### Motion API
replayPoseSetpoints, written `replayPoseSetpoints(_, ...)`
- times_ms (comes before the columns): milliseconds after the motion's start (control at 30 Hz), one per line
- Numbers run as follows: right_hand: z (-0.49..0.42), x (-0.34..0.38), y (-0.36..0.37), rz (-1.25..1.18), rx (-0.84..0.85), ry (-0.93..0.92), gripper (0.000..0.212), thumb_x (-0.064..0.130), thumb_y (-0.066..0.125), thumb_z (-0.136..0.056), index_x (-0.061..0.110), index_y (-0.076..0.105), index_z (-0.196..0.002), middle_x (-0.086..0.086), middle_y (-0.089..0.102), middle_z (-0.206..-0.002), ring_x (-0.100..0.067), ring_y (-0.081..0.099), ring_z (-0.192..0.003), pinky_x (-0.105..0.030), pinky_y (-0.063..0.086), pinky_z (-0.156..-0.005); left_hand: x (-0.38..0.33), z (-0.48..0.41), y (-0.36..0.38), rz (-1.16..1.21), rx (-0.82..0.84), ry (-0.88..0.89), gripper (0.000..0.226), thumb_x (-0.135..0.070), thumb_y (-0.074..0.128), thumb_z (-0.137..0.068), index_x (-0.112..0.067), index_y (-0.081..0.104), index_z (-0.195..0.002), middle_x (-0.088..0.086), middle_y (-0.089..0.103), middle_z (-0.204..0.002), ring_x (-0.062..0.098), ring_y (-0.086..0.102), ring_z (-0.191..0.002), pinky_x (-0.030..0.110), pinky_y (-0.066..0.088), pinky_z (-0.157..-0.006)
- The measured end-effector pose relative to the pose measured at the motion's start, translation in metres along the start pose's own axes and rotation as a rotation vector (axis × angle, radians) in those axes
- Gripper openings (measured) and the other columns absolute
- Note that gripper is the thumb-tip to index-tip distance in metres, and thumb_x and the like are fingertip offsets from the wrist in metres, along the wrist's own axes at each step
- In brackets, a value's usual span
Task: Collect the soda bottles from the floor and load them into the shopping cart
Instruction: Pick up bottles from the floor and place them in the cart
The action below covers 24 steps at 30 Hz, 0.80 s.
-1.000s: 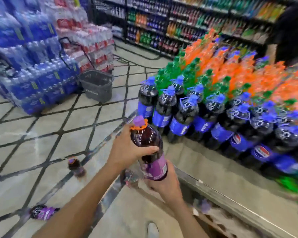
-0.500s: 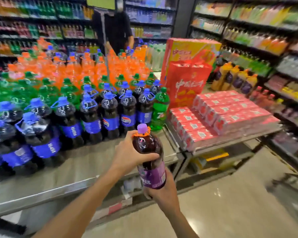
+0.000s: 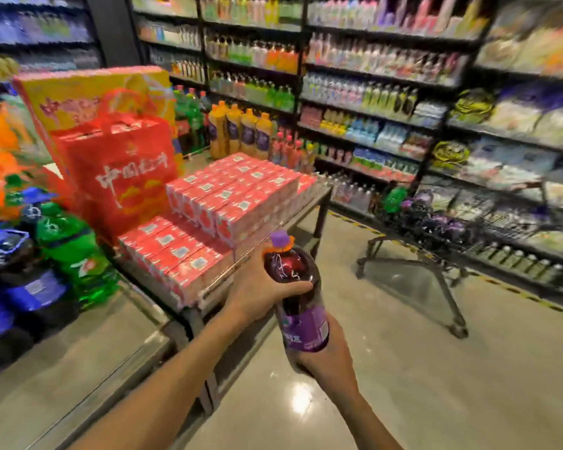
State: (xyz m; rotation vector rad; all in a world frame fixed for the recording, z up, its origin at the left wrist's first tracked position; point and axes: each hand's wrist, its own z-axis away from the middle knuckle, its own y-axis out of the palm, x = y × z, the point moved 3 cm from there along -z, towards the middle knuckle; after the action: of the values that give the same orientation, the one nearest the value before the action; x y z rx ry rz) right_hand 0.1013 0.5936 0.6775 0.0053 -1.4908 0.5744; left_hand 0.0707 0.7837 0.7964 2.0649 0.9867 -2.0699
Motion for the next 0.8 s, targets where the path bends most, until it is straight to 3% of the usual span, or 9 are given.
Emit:
replayPoseSetpoints(200,-0.039,-0.018,-0.071,0.041,-0.222,0.099,0.064,0.032,0.092,-0.053,0.032,0.062,-0.11,0.004,0.075,-0.089,-0.018,0.073,-0.076,-0.039,0.065,-0.06,-0.037,-0.066,0.096,-0.033,0.24,0.071,0.095,-0.074,0.09,-0.043,-0.046,0.047,-0.124,-0.018,0.065,-0.116,0.005,0.065,-0.107,0.037,0.056,-0.096)
replayPoseSetpoints(300,-0.059,-0.029,-0.099,0.093,-0.296,0.18,0.05,0.029,0.084,-0.051,0.026,0.064,-0.097,0.001,0.073,-0.076,-0.018,0.071,-0.063,-0.04,0.062,-0.051,-0.051,-0.094,0.139,-0.028,0.37,0.119,0.085,-0.057,0.095,-0.055,-0.04,0.048,-0.124,-0.019,0.063,-0.114,0.004,0.063,-0.107,0.017,0.05,-0.084)
replayPoseSetpoints(367,-0.075,-0.032,-0.115,0.139,-0.334,0.218,0.036,0.023,0.079,-0.052,0.022,0.064,-0.084,0.001,0.071,-0.069,-0.018,0.068,-0.057,-0.037,0.06,-0.047,-0.057,-0.116,0.165,-0.015,0.438,0.145,0.081,-0.051,0.095,-0.059,-0.036,0.05,-0.125,-0.023,0.059,-0.109,0.001,0.062,-0.105,0.011,0.045,-0.079)
replayPoseSetpoints(467,-0.098,-0.034,-0.139,0.152,-0.43,0.287,0.034,0.027,0.079,-0.054,0.024,0.064,-0.085,0.005,0.071,-0.069,-0.012,0.068,-0.057,-0.025,0.056,-0.046,-0.066,-0.152,0.2,0.006,0.528,0.166,0.084,-0.061,0.094,-0.052,-0.042,0.05,-0.121,-0.02,0.062,-0.113,0.005,0.063,-0.107,0.03,0.056,-0.093)
replayPoseSetpoints(533,-0.118,-0.038,-0.153,0.131,-0.488,0.336,0.04,0.032,0.079,-0.051,0.024,0.063,-0.087,0.003,0.071,-0.068,-0.012,0.069,-0.055,-0.032,0.059,-0.047,-0.072,-0.179,0.223,0.018,0.556,0.185,0.088,-0.065,0.093,-0.048,-0.042,0.052,-0.121,-0.02,0.065,-0.113,0.006,0.065,-0.106,0.04,0.056,-0.096)
replayPoseSetpoints(600,-0.135,-0.04,-0.168,0.125,-0.545,0.366,0.045,0.036,0.08,-0.05,0.024,0.062,-0.09,0.002,0.072,-0.068,-0.013,0.07,-0.055,-0.035,0.06,-0.046,-0.08,-0.202,0.244,0.031,0.591,0.214,0.09,-0.065,0.093,-0.047,-0.04,0.053,-0.123,-0.02,0.066,-0.112,0.006,0.065,-0.105,0.041,0.056,-0.097)
replayPoseSetpoints(700,-0.16,-0.037,-0.187,0.09,-0.602,0.377,0.044,0.032,0.086,-0.057,0.027,0.062,-0.094,0.004,0.074,-0.071,-0.013,0.072,-0.057,-0.028,0.057,-0.044,-0.095,-0.232,0.271,0.029,0.644,0.246,0.092,-0.068,0.092,-0.046,-0.041,0.051,-0.124,-0.02,0.067,-0.114,0.007,0.066,-0.107,0.041,0.055,-0.098)
replayPoseSetpoints(800,-0.19,-0.045,-0.207,0.051,-0.642,0.383,0.051,0.034,0.089,-0.055,0.03,0.062,-0.098,0.003,0.074,-0.075,-0.014,0.073,-0.061,-0.033,0.061,-0.047,-0.104,-0.261,0.3,0.014,0.673,0.263,0.092,-0.073,0.089,-0.044,-0.043,0.05,-0.122,-0.019,0.067,-0.114,0.01,0.066,-0.108,0.044,0.055,-0.098)
